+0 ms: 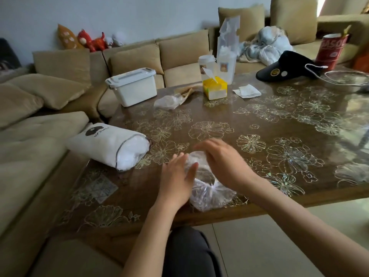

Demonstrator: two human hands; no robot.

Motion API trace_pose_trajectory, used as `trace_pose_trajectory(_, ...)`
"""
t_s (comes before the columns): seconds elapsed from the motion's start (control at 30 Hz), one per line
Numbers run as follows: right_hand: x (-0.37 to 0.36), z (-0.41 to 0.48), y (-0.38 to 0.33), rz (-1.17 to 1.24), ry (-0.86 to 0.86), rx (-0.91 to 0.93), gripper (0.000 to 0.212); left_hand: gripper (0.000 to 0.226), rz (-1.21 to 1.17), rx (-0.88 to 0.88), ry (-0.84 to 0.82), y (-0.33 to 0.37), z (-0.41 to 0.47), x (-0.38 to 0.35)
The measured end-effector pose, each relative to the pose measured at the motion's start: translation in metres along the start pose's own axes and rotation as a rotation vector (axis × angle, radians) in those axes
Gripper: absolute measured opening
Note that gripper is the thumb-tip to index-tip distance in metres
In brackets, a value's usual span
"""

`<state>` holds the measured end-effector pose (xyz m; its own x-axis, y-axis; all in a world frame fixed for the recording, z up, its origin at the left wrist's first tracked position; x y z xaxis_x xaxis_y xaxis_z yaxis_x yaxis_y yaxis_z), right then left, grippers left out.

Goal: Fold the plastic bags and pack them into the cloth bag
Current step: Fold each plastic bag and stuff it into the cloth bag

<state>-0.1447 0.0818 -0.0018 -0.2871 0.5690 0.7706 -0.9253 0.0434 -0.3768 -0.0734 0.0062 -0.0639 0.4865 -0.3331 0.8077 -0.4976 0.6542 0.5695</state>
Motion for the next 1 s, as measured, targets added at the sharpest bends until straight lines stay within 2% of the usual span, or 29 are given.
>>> trace_pose_trajectory(0.07, -0.039, 0.004, -0.005, -0.018, -0.158, 0.102, 0.037, 0.058, 0.227, -0.05, -0.05, 0.004, 0.002, -0.018)
trace_pose_trajectory(0.17, -0.084, -0.005, 0.036, -0.126, -0.466, -0.065, 0.051, 0.072, 0.345, 0.091, -0.322, -0.022, -0.006, -0.052)
trace_pose_trajectory(0.27, -0.096, -0.018, 0.071, -0.344, -0.646, -0.134, 0.059, 0.089, 0.388, 0.118, -0.413, -0.031, -0.009, -0.057)
trace_pose_trajectory(0.37, -0.089, -0.018, 0.091, -0.438, -0.624, -0.197, 0.06, 0.102, 0.4, 0.134, -0.487, -0.034, -0.012, -0.056)
trace_pose_trajectory(0.43, -0.078, -0.015, 0.102, -0.396, -0.531, -0.285, 0.059, 0.112, 0.37, 0.161, -0.508, -0.037, -0.019, -0.053)
trace_pose_trajectory(0.5, -0.063, -0.012, 0.108, -0.313, -0.39, -0.327, 0.051, 0.115, 0.299, 0.155, -0.453, -0.038, -0.021, -0.042)
trace_pose_trajectory(0.6, -0.024, -0.012, 0.088, -0.106, -0.085, -0.188, 0.035, 0.1, 0.096, -0.017, -0.237, -0.01, -0.022, -0.013)
trace_pose_trajectory(0.63, -0.013, -0.016, 0.081, 0.019, -0.051, -0.163, 0.033, 0.096, -0.005, -0.052, -0.215, 0.001, -0.025, -0.008)
trace_pose_trajectory(0.7, -0.008, -0.029, 0.068, 0.273, -0.165, -0.165, 0.04, 0.088, -0.11, -0.071, -0.279, 0.016, -0.037, -0.012)
trace_pose_trajectory(0.8, -0.024, -0.057, 0.049, 0.494, -0.516, -0.177, 0.04, 0.074, -0.023, -0.116, -0.322, 0.019, -0.046, -0.028)
trace_pose_trajectory(0.87, -0.032, -0.071, 0.046, 0.384, -0.64, -0.142, 0.05, 0.049, -0.064, -0.119, -0.25, 0.012, -0.044, -0.026)
trace_pose_trajectory(0.9, -0.033, -0.074, 0.047, 0.301, -0.647, -0.119, 0.059, 0.036, -0.1, -0.106, -0.225, 0.008, -0.042, -0.023)
trace_pose_trajectory(1.0, -0.034, -0.067, 0.05, 0.164, -0.545, -0.099, 0.066, 0.023, -0.17, -0.046, -0.147, -0.002, -0.04, -0.013)
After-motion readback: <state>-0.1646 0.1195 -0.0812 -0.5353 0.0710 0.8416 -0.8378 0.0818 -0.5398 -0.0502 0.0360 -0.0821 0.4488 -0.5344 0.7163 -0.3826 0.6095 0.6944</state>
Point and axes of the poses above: each hand's wrist, its own z-axis towards the middle knuckle, its own x-axis out of the back of the hand, y = z × x, the point moved 10 cm from there along z, towards the middle knuckle, and after that the axes turned 2 degrees about -z, right-handed, at the moved point
